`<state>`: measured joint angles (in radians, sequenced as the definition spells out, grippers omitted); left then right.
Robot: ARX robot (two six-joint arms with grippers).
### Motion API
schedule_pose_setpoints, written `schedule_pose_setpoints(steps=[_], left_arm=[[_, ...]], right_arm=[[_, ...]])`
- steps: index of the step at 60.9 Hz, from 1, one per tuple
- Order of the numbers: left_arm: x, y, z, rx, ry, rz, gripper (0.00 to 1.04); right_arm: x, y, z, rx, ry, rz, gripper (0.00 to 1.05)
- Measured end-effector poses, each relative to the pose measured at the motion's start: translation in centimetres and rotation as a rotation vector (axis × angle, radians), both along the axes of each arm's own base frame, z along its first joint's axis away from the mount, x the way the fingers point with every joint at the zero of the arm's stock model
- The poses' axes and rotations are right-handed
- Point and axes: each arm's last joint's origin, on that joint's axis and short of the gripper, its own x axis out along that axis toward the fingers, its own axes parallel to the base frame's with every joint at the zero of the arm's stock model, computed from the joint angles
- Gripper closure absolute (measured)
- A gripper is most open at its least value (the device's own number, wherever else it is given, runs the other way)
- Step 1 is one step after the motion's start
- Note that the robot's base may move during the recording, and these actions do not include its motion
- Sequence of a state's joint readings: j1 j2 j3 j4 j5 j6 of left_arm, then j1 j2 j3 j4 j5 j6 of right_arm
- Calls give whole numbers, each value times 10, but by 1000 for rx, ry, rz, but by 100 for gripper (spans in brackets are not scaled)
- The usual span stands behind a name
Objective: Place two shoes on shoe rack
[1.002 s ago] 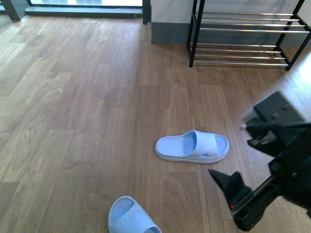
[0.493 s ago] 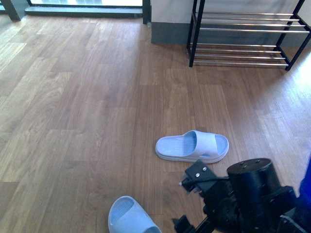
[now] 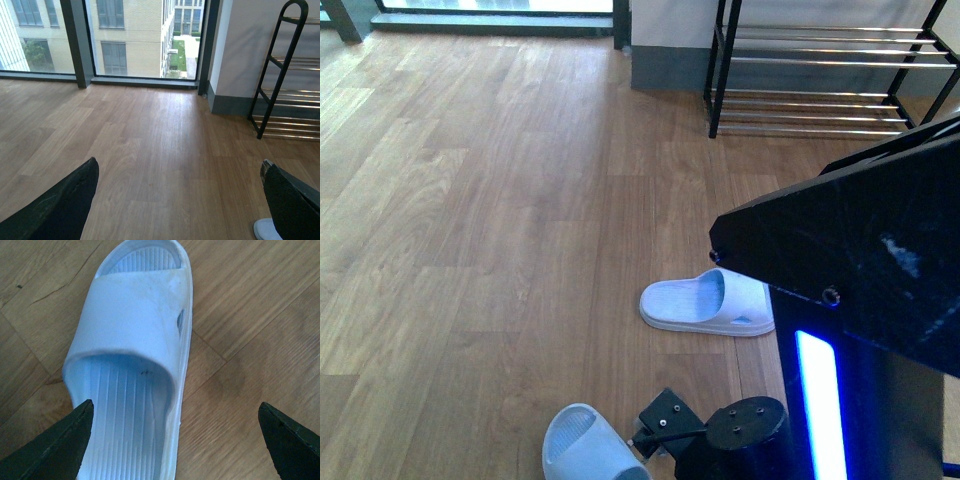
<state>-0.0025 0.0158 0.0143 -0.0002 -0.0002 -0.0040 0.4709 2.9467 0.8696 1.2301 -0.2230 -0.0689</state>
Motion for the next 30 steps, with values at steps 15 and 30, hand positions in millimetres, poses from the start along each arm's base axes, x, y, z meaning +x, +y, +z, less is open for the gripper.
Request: schedule_pose_setpoints(steps=[15,30], left_arm=[[0,0,0,0,0,0,9],[0,0,0,0,0,0,9]], right_arm=[[23,17,-18,56,-8,-25,9],[39,24,-37,92,7,-40,21]])
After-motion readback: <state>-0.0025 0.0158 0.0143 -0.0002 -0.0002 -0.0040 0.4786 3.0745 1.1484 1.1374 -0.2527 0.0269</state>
